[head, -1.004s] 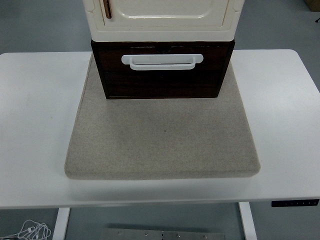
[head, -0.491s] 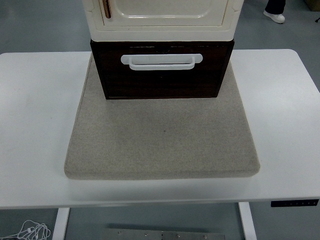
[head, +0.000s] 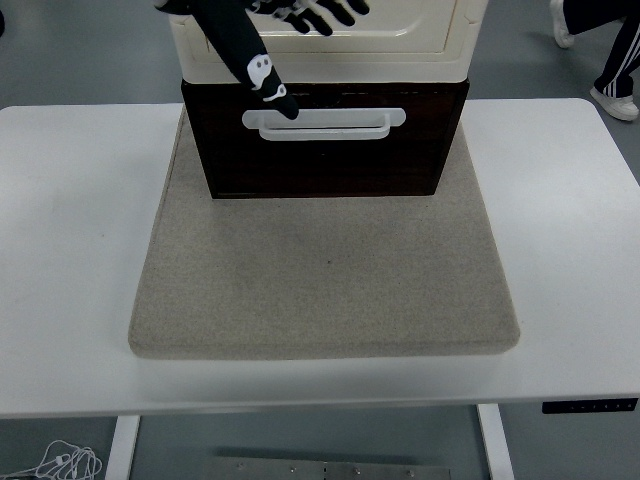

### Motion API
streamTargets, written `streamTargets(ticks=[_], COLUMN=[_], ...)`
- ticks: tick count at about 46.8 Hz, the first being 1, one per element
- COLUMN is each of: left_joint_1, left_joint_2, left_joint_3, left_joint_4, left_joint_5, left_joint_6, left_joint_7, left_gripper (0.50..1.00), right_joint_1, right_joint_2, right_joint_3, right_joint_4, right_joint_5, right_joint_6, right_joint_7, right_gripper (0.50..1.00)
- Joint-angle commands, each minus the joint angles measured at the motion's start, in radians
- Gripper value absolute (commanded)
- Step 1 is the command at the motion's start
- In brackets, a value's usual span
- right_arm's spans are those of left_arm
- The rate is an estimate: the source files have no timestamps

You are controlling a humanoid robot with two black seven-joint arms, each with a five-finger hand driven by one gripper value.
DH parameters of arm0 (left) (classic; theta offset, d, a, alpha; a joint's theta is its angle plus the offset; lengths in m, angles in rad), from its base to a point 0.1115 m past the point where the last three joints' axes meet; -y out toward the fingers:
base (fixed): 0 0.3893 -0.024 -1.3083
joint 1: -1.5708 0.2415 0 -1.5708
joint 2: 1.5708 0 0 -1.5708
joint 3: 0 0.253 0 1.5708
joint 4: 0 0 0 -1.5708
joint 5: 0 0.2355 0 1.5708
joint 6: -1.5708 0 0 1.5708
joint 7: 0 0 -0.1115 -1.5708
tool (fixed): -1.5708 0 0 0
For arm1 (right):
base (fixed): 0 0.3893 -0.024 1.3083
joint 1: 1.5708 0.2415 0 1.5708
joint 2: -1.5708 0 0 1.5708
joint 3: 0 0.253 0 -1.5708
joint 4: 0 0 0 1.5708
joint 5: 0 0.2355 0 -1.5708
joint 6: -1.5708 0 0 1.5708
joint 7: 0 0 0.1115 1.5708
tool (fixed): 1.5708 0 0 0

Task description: Open the drawer under the combination cabinet

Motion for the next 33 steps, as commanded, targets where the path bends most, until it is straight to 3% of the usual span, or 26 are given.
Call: streamTargets(ticks=[1, 15, 33], left_joint_1=[0.002, 0.013, 0.052], left_joint_2=[-0.025, -0.099, -0.185], left_joint_3=[0.028, 0.11, 0.107], left_joint_4=[0.0, 0.003, 0.086], left_joint_5=[0.012, 0.087, 0.087], left_joint_6=[-0.006, 0.014, 0.054], left_joint_7=[0.043, 0.109, 0.114], left_gripper=[1.0, 1.0, 1.0], right_joint_1=[0.0, 0.0, 0.001], right_joint_2=[0.0, 0.0, 0.0], right_joint_3=[0.0, 0.0, 0.0], right_joint_4=[0.0, 0.0, 0.0], right_joint_5=[0.0, 0.0, 0.0], right_joint_6=[0.0, 0.0, 0.0], right_joint_7=[-0.001, 0.0, -0.001], right_gripper=[0.926, 0.926, 0.926])
